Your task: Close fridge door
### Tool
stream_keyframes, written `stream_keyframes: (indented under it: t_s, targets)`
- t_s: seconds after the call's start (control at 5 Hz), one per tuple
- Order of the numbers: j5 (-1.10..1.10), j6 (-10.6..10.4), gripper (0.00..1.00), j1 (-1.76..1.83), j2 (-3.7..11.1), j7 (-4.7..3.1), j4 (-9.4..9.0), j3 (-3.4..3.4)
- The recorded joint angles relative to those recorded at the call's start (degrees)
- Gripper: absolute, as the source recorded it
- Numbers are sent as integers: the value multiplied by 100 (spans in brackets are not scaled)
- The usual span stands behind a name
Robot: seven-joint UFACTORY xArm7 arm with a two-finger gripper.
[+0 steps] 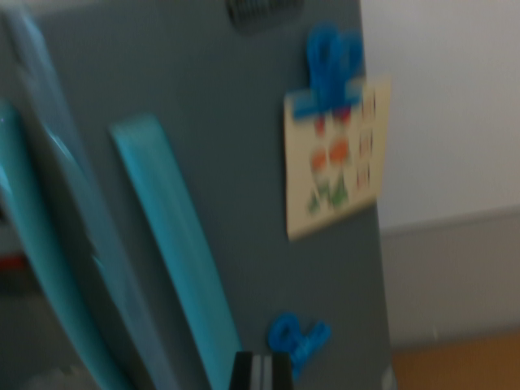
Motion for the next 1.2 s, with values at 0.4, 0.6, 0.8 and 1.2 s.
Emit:
stream_keyframes:
  t_s: [0.4,0.6,0.8,1.2]
  targets:
    - [0,0,100,0,485,0,171,-4]
    - [0,0,100,0,485,0,171,-4]
    - [0,-1,100,0,990,0,446,-4]
    - [0,-2,100,0,1454,0,628,-4]
